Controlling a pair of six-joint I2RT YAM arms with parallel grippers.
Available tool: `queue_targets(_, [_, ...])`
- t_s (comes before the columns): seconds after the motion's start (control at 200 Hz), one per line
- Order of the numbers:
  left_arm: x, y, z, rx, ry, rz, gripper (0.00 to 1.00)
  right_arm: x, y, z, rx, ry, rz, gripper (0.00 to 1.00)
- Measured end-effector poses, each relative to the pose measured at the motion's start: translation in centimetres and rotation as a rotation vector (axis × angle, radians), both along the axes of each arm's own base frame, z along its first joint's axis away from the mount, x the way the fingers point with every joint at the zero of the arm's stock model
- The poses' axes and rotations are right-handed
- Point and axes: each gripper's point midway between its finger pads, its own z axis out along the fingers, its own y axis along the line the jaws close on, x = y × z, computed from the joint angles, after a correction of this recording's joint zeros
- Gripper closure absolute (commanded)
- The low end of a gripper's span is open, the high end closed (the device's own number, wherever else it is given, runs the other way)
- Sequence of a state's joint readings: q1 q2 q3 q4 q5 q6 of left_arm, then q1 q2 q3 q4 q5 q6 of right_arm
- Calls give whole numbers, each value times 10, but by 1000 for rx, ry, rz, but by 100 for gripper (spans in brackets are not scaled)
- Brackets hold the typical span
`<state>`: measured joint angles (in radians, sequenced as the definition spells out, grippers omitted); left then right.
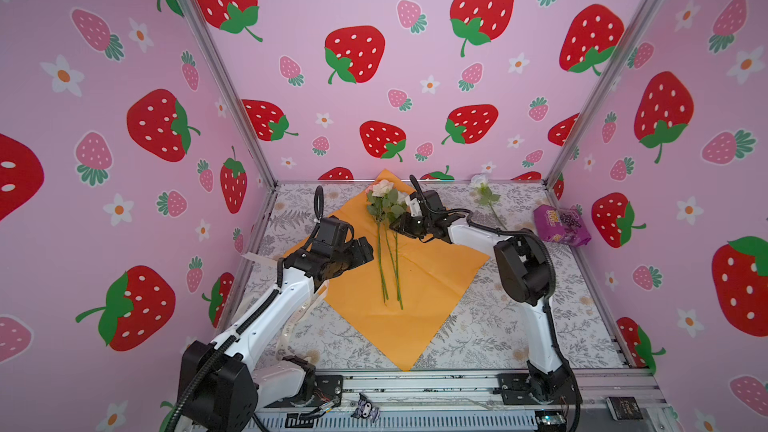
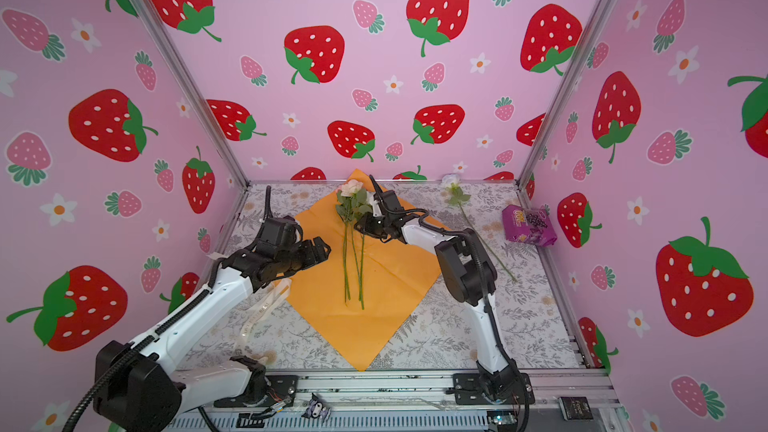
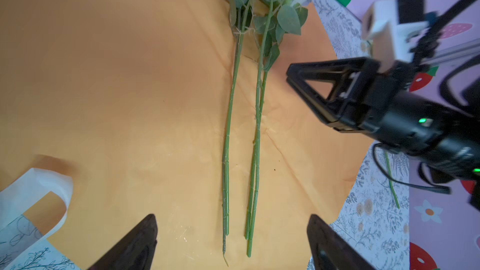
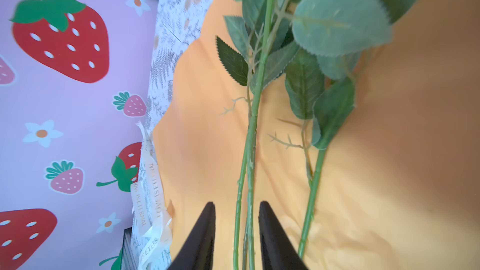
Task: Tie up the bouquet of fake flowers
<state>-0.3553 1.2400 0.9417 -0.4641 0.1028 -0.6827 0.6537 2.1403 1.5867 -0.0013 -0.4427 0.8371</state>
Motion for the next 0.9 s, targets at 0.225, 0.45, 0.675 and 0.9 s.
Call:
queue_targets(0.225, [5, -39, -17, -45, 68, -131, 8, 40, -132, 44, -76, -150, -201, 64])
queue_targets(0.45, [17, -106, -16, -46, 73, -297, 1, 83, -303, -3, -413, -169, -445, 61])
queue_targets(0.675, [19, -169, -18, -44, 78, -423, 1, 99, -368, -53, -643, -135, -419, 61])
queue_targets(0.9, [10, -205, -19, -47, 78, -503, 1, 142, -371, -68, -731, -166, -327, 60])
